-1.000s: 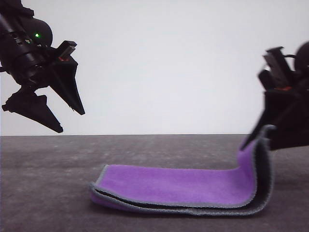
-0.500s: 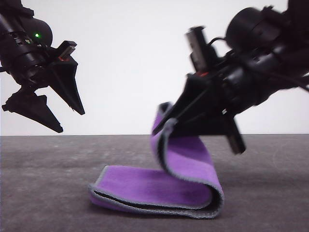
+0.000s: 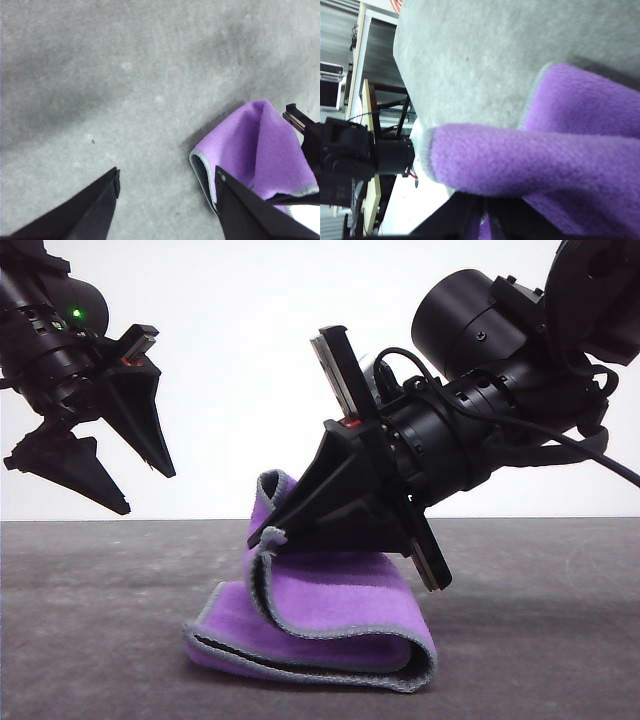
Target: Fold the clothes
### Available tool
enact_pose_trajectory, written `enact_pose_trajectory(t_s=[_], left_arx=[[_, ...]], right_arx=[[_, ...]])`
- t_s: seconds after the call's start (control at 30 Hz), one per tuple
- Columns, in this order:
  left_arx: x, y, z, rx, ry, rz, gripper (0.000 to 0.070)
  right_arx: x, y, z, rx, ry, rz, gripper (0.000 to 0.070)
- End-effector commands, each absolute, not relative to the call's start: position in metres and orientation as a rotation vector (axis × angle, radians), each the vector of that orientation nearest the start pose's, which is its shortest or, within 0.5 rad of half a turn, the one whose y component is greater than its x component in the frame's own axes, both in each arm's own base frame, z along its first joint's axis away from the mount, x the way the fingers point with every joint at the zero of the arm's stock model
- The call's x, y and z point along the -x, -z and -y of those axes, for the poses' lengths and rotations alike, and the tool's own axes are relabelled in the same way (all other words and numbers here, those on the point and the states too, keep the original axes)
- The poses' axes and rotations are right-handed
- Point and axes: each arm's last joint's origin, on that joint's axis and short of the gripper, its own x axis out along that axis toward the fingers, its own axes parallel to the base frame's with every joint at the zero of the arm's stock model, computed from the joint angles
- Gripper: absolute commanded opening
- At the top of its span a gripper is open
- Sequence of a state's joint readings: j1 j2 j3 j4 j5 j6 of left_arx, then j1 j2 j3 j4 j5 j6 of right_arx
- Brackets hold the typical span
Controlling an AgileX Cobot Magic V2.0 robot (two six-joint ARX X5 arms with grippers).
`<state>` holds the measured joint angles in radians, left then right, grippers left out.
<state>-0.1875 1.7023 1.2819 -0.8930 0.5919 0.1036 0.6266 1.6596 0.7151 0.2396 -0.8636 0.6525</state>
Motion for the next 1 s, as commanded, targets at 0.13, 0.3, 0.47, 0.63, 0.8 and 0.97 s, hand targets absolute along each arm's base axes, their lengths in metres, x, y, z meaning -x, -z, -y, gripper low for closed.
enact_pose_trajectory(t_s=[0.13, 0.3, 0.47, 0.63, 0.8, 0.97], left_arx=[[-0.321, -0.234, 0.078, 0.184, 0.729, -1.266, 0.0367], [-0.321, -0.234, 0.078, 0.184, 0.729, -1.265, 0.0367], [-0.321, -0.234, 0.078, 0.184, 0.729, -1.267, 0.0367], [-0.321, -0.234, 0.077, 0.186, 0.726, -1.269, 0.0366], [-0.321, -0.234, 0.070, 0.202, 0.705, -1.280, 0.0366], [-0.323, -0.235, 0.055, 0.226, 0.670, -1.275, 0.0366]], right_arx=[[-0.233, -0.147, -0.200, -0.601, -1.170, -1.212, 0.0138], [-0.232, -0.148, -0.201, -0.601, -1.196, -1.205, 0.0380], [-0.234, -0.151, -0.203, -0.597, -1.221, -1.159, 0.0380], [-0.239, -0.167, -0.196, -0.578, -1.259, -1.041, 0.0380], [-0.243, -0.196, -0.173, -0.556, -1.238, -0.908, 0.0380], [-0.241, -0.218, -0.126, -0.465, -1.050, -0.832, 0.0380]])
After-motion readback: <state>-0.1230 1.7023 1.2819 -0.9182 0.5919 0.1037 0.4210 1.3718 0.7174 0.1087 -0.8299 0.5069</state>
